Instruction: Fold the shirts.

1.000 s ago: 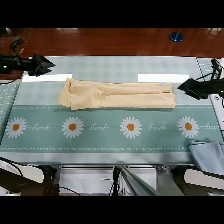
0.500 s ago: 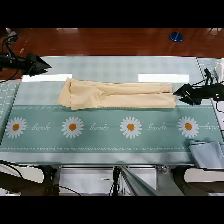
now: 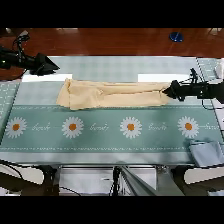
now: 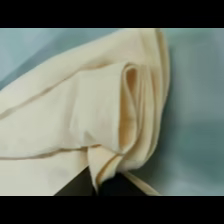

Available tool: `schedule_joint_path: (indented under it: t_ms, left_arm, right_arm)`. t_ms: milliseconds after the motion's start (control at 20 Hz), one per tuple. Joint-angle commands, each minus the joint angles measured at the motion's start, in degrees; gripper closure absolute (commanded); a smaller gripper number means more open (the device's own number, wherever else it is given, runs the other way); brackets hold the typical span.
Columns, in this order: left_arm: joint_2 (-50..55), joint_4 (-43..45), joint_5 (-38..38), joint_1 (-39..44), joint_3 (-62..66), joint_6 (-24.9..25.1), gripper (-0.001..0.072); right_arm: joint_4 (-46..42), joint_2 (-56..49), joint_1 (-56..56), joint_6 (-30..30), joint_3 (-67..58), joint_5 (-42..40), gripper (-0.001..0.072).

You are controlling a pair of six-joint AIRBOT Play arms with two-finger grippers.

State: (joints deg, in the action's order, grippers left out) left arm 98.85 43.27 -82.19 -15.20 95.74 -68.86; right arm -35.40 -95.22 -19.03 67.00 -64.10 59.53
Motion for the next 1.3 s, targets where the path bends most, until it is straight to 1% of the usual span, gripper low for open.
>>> schedule_joint_path:
  t_ms: [0,100,150,250,350,400,550,600,700,750,950,1100,1250]
  left_arm:
    - [-0.61,-0.02,-0.02,1.33,0.07,-1.53,0.0345]
    - [-1.40,-0.87,-1.51,3.45,0.07,-1.53,0.0642]
    - [-1.64,-2.27,-2.62,4.74,0.07,-1.53,0.0685]
    - [-1.73,-5.57,-4.02,8.50,0.07,-2.38,0.0685]
    - [-1.70,-6.34,-3.19,13.70,0.07,-3.10,0.0685]
    - [-1.64,-6.27,-2.40,16.46,0.04,-3.91,0.0685]
    - [-1.44,-5.97,1.42,24.81,0.04,-4.15,0.0685]
    - [-1.11,-5.95,3.54,27.30,0.02,-5.66,0.0685]
    - [0.02,-5.95,7.56,31.85,0.02,-9.40,0.0685]
    - [0.72,-5.97,9.05,34.03,0.02,-10.47,0.0685]
    - [3.43,-5.99,12.24,42.66,0.00,-11.91,0.0685]
    - [4.72,-6.01,17.11,48.17,-0.04,-13.33,0.0685]
    - [6.69,-6.03,21.77,51.98,-0.02,-13.66,0.0685]
  right_arm:
    - [3.37,5.11,-1.22,-1.73,-2.32,6.29,0.0696]
    - [3.28,11.17,-2.69,-1.46,-2.47,7.52,0.0696]
    - [3.08,14.45,-3.43,-1.09,-2.47,8.07,0.0696]
    - [0.92,20.02,-4.33,0.83,-2.47,9.01,0.0696]
    - [-2.49,24.28,-4.48,2.14,-2.47,10.95,0.0696]
    - [-4.26,25.94,-4.48,2.78,-2.47,12.11,0.0696]
    - [-7.69,29.92,-4.44,3.78,-2.45,14.60,0.0696]
    - [-8.28,31.02,-4.44,3.98,-2.45,14.64,0.0696]
    - [-8.46,32.89,-4.44,4.59,-2.45,14.73,0.0696]
    - [-8.41,33.83,-4.42,4.94,-2.45,14.95,0.0696]
    - [-8.04,37.73,-4.42,6.14,-2.45,16.72,0.0696]
    - [-8.04,40.06,-4.33,6.47,-2.45,16.94,0.0696]
    - [-7.96,40.92,-4.33,6.88,-2.45,18.56,0.0696]
